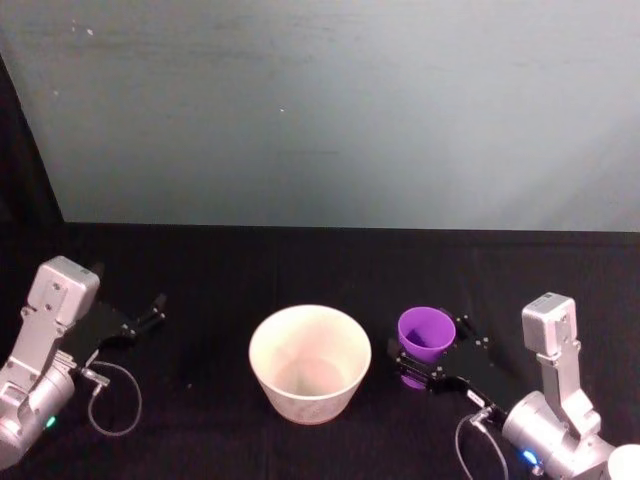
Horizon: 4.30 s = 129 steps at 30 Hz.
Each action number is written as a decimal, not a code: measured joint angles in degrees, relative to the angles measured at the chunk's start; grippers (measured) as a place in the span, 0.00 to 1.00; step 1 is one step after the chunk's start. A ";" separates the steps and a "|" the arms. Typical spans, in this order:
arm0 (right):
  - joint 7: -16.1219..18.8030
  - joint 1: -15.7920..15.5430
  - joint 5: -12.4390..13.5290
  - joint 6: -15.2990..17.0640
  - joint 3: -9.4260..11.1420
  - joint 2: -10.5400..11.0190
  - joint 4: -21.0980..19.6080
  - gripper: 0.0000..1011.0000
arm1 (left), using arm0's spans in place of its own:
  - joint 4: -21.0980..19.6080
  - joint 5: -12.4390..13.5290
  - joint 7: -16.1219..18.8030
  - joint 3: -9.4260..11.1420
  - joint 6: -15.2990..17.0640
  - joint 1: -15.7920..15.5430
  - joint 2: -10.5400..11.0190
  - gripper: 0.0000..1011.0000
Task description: Pick up the cup and pour the mung beans from the cup into the bowl.
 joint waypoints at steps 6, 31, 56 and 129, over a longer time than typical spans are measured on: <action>0.25 -0.03 -1.03 -0.18 0.62 -0.60 0.06 0.99 | 0.00 0.00 0.00 0.00 0.00 0.00 0.00 0.99; 0.22 -0.01 -0.82 -0.19 0.53 -0.56 0.04 0.79 | 0.00 0.00 0.00 0.00 0.00 0.00 0.00 0.99; -3.49 -3.42 -3.89 5.11 5.50 2.61 -12.79 0.73 | 0.00 0.00 0.00 0.00 0.00 0.00 0.00 0.99; -3.43 -5.08 3.48 18.60 10.96 7.70 -31.95 0.73 | 0.00 0.00 0.00 0.00 0.00 0.00 0.00 0.99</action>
